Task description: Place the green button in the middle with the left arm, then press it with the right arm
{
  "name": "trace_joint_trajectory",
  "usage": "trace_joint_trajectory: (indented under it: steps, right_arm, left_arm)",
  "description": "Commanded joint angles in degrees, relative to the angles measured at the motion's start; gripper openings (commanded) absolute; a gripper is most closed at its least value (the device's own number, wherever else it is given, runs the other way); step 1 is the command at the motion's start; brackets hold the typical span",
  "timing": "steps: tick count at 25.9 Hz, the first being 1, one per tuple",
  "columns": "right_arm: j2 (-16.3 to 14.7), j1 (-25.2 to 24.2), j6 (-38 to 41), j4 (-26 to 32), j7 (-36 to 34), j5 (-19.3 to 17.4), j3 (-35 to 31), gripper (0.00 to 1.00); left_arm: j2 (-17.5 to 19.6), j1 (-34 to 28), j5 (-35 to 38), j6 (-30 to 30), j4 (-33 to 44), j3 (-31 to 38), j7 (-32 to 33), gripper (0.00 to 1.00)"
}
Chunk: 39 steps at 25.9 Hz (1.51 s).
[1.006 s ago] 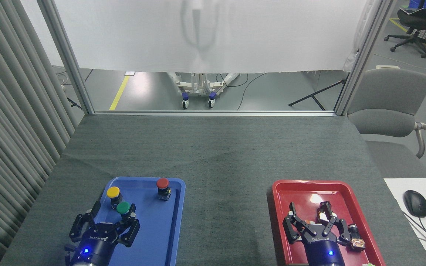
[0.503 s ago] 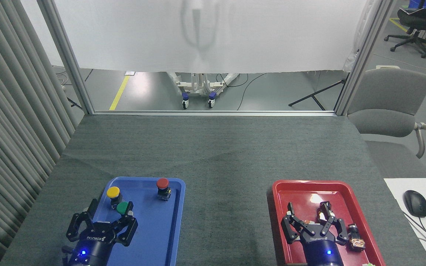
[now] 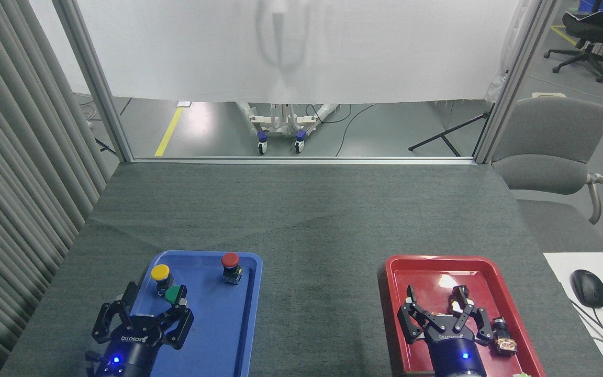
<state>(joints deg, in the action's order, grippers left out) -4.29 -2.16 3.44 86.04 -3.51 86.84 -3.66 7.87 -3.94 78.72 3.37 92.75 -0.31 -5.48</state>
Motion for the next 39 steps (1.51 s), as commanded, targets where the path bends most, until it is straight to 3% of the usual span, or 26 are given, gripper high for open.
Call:
trace_joint_trajectory:
  steps: [1, 39]
  right_arm:
    - [0.1, 0.0, -0.2, 0.0, 0.0, 0.0, 0.1, 1.0]
    - [-0.1, -0.1, 1.0, 0.1, -0.1, 0.1, 0.1, 1.0]
  left_arm:
    - [0.1, -0.1, -0.1, -0.1, 0.1, 0.0, 0.0, 1.0]
    - [-0.2, -0.1, -0.7, -1.0, -1.0, -0.8, -0.7, 1.0]
